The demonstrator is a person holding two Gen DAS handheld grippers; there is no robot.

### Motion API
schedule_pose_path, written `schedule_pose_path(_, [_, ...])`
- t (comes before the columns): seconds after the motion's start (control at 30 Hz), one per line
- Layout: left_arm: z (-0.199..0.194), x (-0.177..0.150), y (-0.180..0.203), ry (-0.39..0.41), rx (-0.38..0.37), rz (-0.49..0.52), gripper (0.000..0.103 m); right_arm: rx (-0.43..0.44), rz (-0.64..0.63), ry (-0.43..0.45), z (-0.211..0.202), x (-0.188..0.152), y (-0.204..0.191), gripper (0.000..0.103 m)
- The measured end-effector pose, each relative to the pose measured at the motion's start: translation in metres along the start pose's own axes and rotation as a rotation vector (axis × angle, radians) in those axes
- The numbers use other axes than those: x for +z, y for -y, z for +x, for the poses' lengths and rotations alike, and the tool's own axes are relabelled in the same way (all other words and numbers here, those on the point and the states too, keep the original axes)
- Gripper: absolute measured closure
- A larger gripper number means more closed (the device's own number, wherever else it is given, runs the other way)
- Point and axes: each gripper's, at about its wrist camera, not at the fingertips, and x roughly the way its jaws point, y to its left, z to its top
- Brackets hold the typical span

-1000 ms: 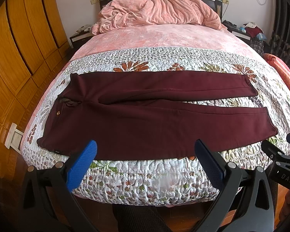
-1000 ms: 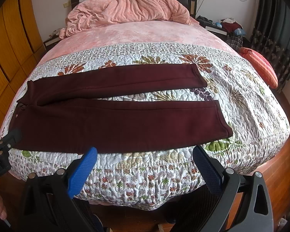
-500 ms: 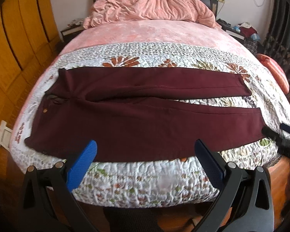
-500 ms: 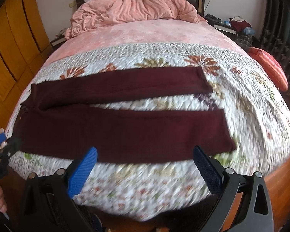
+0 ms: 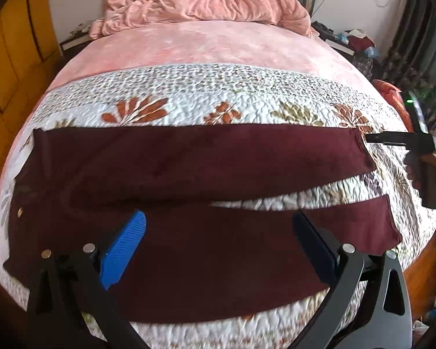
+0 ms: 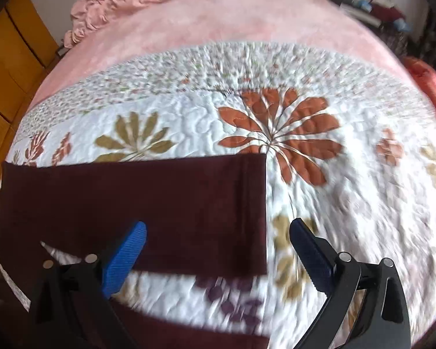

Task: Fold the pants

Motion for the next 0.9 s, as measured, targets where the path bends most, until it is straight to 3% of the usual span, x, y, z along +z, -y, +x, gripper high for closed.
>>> schedule_pose_path(0.13, [0.026,0.015,0.005,-0.018,-0.033,-0.007,0.003,0.082,0.015,-0.04,0.034,0.016,0.017,0.018])
schedule_pose_path(0.3, [0.054,0.025,0.007,-0.046,-0.046,-0.017,0.003,0.063,-0.023,-0.07,0.061,0.025,0.021,0.022])
schedule_pose_path(0.37, [0.061,0.029,0.01,-0.045,-0.052,-0.004,0.003,0.064,-0.029,-0.054,0.063,0.027,0.021,0.029])
schedule_pose_path(0.47, [0.069,0.036,0.013,-0.042,-0.074,0.021,0.003,0.096,-0.042,-0.032,0.058,0.028,0.021,0.063])
schedule_pose_path(0.5, [0.072,0.039,0.014,-0.042,-0.088,0.035,0.003,0.119,-0.053,-0.031,0.055,0.028,0.022,0.083])
schedule_pose_path(0.73, [0.106,0.074,0.023,-0.034,-0.219,0.199,0.003,0.204,-0.192,0.138,-0.014,0.003,0.011,0.084])
schedule_pose_path(0.9, [0.141,0.11,0.047,-0.065,-0.399,0.402,0.003,0.268,-0.264,0.234,-0.057,-0.011,0.002,0.084])
